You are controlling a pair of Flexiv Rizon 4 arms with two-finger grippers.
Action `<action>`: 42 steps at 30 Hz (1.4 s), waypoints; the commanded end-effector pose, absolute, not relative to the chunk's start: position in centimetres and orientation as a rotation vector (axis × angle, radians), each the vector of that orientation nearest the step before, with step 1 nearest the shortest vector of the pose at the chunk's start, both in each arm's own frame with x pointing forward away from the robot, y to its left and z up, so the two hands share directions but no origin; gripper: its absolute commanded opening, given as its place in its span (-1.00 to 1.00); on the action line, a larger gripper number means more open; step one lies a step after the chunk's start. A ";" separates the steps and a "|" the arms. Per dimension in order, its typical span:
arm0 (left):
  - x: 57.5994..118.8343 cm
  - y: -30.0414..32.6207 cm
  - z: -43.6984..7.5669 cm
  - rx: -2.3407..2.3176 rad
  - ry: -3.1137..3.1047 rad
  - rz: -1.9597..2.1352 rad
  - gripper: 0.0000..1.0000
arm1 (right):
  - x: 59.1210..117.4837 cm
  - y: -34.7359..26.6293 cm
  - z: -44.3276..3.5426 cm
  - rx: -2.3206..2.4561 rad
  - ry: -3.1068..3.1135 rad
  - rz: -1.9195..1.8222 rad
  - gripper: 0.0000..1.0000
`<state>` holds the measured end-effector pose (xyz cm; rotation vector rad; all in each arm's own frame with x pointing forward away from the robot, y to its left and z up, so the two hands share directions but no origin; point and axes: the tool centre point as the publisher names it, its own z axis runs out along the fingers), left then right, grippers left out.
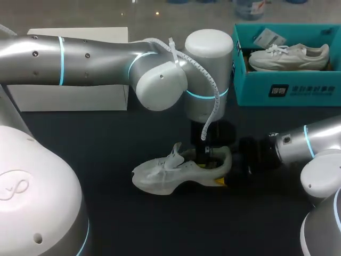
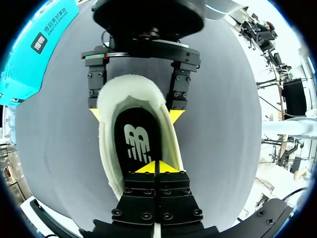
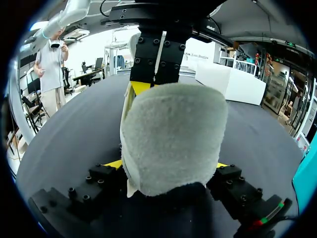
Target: Take the shoe out of the shoebox, open the shoe tongue, remove and reinsert the insole, then place the shoe into the shoebox
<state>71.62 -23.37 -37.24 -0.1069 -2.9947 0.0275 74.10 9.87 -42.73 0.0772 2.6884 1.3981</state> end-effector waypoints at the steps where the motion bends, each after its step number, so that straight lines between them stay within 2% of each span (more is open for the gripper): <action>1: 71.3 -23.0 -37.7 -0.121 -2.983 0.050 -1.00 | 74.1 10.0 -43.0 0.078 2.687 1.396 -1.00; 3: 71.0 -22.8 -37.6 -0.132 -2.975 0.056 -1.00 | 74.1 10.0 -43.0 0.078 2.687 1.396 -1.00; 4: 70.9 -22.8 -37.7 -0.135 -2.972 0.058 -0.80 | 74.1 10.0 -43.0 0.078 2.687 1.396 -1.00; 7: 70.6 -22.9 -38.1 -0.139 -2.966 0.055 -0.55 | 74.1 10.0 -43.0 0.078 2.687 1.396 -1.00; 9: 70.6 -23.0 -38.6 -0.134 -2.967 0.049 -0.20 | 74.1 10.0 -43.0 0.078 2.687 1.396 -1.00; 10: 70.7 -23.0 -38.8 -0.133 -2.966 0.045 -0.19 | 74.1 10.0 -43.0 0.078 2.687 1.396 -1.00; 19: 71.1 -23.7 -40.5 -0.104 -2.992 0.054 -0.41 | 74.1 10.0 -43.0 0.078 2.687 1.396 -1.00; 27: 71.4 -23.7 -42.3 -0.071 -3.052 0.131 -0.40 | 74.1 10.0 -43.0 0.078 2.687 1.396 -1.00; 31: 71.6 -23.7 -43.1 -0.015 -3.091 0.191 -0.67 | 74.1 10.0 -43.0 0.078 2.687 1.396 -1.00; 33: 71.6 -23.7 -43.4 0.021 -3.125 0.214 -1.00 | 74.1 10.0 -43.0 0.078 2.687 1.396 -1.00; 42: 71.9 -23.6 -43.1 0.081 -3.170 0.241 -1.00 | 74.1 10.0 -43.0 0.078 2.687 1.396 -1.00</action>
